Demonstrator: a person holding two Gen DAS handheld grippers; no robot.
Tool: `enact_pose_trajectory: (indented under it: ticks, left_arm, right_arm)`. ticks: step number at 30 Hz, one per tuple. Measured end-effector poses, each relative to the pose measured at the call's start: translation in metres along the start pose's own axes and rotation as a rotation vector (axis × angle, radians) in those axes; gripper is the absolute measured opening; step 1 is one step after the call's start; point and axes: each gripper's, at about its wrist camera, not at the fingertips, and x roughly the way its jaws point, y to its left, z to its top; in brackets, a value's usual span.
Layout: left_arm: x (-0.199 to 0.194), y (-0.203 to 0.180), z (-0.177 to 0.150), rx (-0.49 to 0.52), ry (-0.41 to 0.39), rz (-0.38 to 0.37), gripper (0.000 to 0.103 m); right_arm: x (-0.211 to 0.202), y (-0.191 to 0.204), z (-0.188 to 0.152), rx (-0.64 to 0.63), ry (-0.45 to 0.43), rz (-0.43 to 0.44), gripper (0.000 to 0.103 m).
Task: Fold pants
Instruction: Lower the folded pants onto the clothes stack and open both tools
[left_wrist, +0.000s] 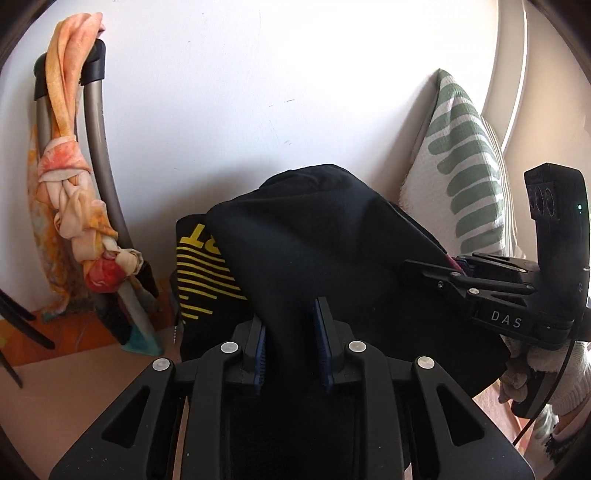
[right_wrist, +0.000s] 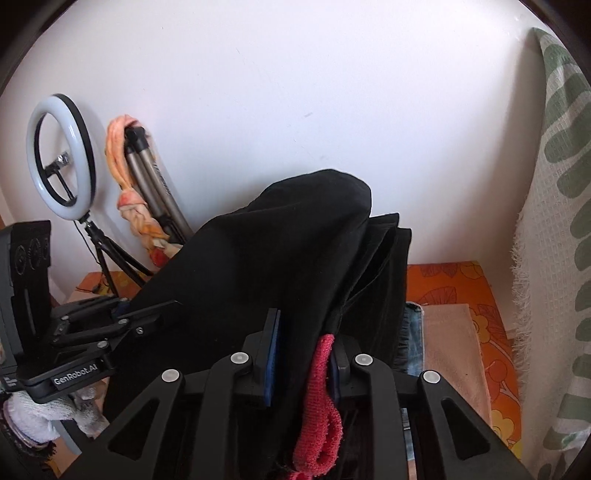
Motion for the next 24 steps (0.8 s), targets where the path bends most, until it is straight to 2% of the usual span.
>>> enact_pose_trajectory:
  ticks: [3,7,10,11,12,14,15,18,24]
  left_arm:
    - [-0.004,0.004,-0.001,-0.006,0.001,0.011,0.024]
    - [-0.017,0.013,0.002,-0.008,-0.018,0.034,0.024]
    - [-0.029,0.012,0.005,0.005,-0.019,0.019,0.026]
    - [-0.034,0.011,0.005,0.013,-0.025,0.022,0.032]
    - [-0.039,0.011,0.004,0.016,-0.032,0.019,0.044]
    - [-0.052,0.011,0.002,0.011,-0.048,0.014,0.058]
    - [-0.057,0.011,0.0,0.009,-0.052,0.011,0.058]
    - [-0.072,0.01,-0.004,0.004,-0.051,-0.002,0.06]
    - [-0.106,0.007,-0.018,-0.003,-0.063,-0.022,0.067]
  right_arm:
    - [0.004,0.008,-0.006,-0.06,0.008,-0.068,0.029]
    - [-0.003,0.007,-0.005,-0.055,-0.008,-0.167,0.041]
    - [-0.016,0.007,-0.003,-0.034,-0.019,-0.195,0.042]
    - [-0.021,0.009,-0.003,-0.036,-0.027,-0.208,0.042]
    - [-0.026,0.013,-0.004,-0.042,-0.032,-0.222,0.044]
    - [-0.034,0.02,-0.006,-0.05,-0.043,-0.238,0.052]
    - [-0.037,0.024,-0.008,-0.054,-0.047,-0.236,0.058]
    - [-0.053,0.036,-0.016,-0.064,-0.057,-0.246,0.061]
    - [-0.087,0.055,-0.029,-0.044,-0.096,-0.244,0.074]
